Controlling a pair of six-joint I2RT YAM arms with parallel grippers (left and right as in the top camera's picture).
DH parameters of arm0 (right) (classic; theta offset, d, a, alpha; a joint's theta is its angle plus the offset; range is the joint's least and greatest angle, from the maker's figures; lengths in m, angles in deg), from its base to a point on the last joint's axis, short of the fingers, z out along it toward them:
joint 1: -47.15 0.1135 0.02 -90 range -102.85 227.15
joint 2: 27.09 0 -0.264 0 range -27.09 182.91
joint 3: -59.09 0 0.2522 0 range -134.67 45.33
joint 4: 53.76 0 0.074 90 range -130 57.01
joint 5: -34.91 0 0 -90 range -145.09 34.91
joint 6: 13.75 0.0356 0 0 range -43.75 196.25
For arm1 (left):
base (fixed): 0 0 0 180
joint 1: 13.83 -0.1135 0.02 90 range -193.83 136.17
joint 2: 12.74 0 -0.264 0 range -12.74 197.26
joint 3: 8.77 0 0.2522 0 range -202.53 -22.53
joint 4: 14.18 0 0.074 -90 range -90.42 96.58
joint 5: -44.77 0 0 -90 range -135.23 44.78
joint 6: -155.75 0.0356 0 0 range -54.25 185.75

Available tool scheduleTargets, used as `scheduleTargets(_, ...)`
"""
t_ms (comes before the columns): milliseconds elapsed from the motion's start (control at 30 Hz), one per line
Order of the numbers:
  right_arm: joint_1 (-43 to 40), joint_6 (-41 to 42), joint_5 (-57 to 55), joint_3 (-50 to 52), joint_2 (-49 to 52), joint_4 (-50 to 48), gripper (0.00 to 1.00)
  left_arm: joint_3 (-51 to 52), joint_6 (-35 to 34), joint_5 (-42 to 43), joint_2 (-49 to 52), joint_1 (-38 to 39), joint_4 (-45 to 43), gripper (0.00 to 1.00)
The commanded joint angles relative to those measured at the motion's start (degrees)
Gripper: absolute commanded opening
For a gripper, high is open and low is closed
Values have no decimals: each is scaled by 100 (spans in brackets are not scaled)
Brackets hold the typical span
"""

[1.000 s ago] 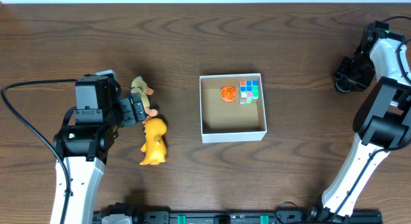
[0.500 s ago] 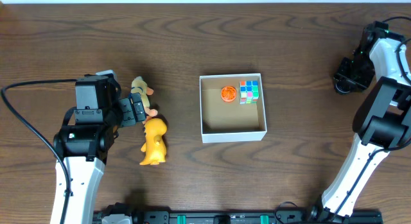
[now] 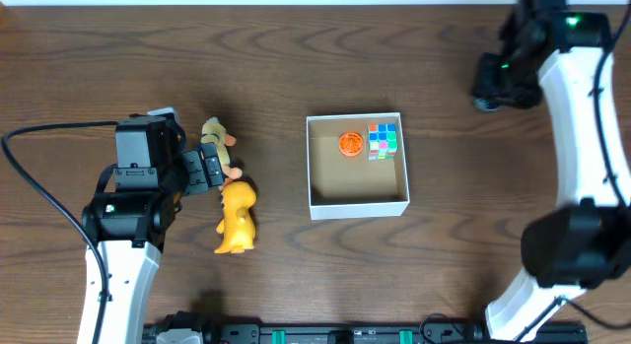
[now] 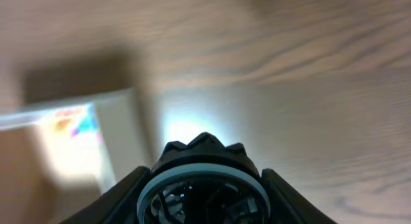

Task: Pack container

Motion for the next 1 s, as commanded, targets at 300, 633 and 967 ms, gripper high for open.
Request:
scheduleTargets(300,2404,-341,155,520,-105,-68,53,-103,-11,-4,-20,-20,22,98)
scheduleTargets(633,2612,-367,155,2247,-105,-1381,56,-103,-11,-4,-20,-20,28,98)
scheduleTargets(967,2614,-367,105,3257,-81,-2586,61,-103,-11,-4,-20,-20,107,98)
